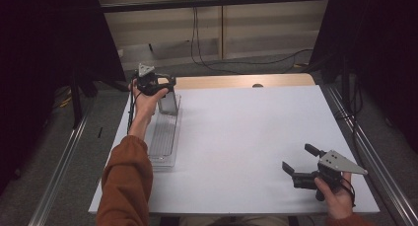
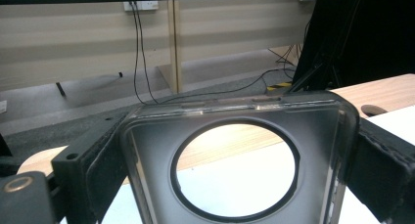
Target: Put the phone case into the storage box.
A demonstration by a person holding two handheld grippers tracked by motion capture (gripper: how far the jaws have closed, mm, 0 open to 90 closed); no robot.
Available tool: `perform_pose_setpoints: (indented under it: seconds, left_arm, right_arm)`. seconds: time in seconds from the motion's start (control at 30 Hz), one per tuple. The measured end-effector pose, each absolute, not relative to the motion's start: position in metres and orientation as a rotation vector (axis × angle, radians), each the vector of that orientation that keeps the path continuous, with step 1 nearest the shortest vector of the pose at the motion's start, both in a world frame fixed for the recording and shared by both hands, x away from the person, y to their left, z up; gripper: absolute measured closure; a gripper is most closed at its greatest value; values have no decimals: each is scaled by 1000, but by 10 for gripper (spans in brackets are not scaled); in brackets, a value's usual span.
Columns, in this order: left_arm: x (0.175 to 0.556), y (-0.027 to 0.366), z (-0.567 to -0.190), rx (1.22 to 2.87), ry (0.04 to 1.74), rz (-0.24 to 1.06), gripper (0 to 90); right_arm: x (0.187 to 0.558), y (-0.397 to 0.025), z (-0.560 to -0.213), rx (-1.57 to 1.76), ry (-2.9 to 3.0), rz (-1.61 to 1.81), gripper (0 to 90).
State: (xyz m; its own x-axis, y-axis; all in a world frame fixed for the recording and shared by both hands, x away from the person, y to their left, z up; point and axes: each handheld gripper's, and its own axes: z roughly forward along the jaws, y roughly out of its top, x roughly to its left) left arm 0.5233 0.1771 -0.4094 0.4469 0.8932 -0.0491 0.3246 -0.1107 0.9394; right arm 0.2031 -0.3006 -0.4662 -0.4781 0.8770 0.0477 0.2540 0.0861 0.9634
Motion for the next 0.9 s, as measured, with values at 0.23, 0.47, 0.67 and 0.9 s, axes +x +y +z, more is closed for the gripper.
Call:
perform_pose_setpoints:
  seconds: [0.23, 0.47, 0.67, 0.9]
  left_arm:
    - [526, 171, -411, 1685, 1073, 701, 66]
    - [528, 166, -413, 1708, 1063, 703, 77]
    - [531, 163, -415, 1725, 1063, 707, 95]
    - [532, 162, -418, 1727, 1079, 698, 79]
  right_arm:
    - [203, -301, -466, 1110, 1802, 1413, 0]
    - [203, -301, -466, 1108, 1806, 1418, 0]
    - [203, -300, -467, 1113, 1809, 1418, 0]
    - [202, -301, -467, 1112, 1810, 1421, 0]
